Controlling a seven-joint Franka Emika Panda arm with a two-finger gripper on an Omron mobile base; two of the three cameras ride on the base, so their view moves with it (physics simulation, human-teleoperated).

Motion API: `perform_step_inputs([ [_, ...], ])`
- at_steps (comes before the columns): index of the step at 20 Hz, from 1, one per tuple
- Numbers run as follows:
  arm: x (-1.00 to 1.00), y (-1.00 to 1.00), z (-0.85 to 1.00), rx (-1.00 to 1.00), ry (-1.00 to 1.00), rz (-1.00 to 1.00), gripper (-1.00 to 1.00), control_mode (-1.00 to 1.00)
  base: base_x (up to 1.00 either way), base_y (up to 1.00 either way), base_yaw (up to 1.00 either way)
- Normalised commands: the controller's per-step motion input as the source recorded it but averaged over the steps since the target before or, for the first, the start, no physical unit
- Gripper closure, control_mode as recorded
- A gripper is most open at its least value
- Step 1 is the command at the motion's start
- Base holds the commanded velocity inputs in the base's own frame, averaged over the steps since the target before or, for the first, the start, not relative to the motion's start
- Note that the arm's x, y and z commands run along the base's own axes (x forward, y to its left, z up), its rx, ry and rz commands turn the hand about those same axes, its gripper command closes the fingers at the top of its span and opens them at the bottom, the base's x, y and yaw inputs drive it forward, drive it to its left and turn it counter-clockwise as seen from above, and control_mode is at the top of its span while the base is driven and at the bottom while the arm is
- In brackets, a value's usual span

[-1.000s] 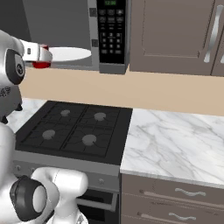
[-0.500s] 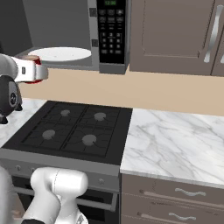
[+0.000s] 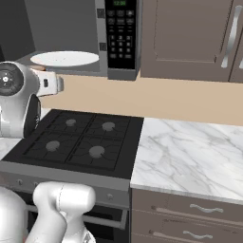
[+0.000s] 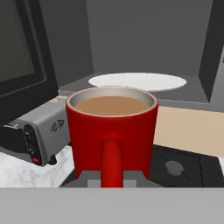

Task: Pick the cup of tea, navigate to the dining table, and place it on the saucer.

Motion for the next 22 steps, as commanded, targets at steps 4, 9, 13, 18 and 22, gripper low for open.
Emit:
perform_step_inputs([
  [4, -0.01, -0.32, -0.07, 0.0, 0.05, 0.23, 1.0, -1.0, 0.0, 0.0, 0.0],
  [9, -0.01, -0.09, -0.04, 0.0, 0.0, 0.1, 1.0, -1.0, 0.0, 0.0, 0.0],
  [13, -0.09, -0.01, -0.25, 0.0, 0.0, 0.02, 1.0, -1.0, 0.0, 0.0, 0.0],
  [18, -0.01, 0.0, -0.38, 0.0, 0.0, 0.0, 1.0, -1.0, 0.0, 0.0, 0.0],
  [22, 0.0, 0.0, -0.03, 0.0, 0.0, 0.0, 1.0, -1.0, 0.0, 0.0, 0.0],
])
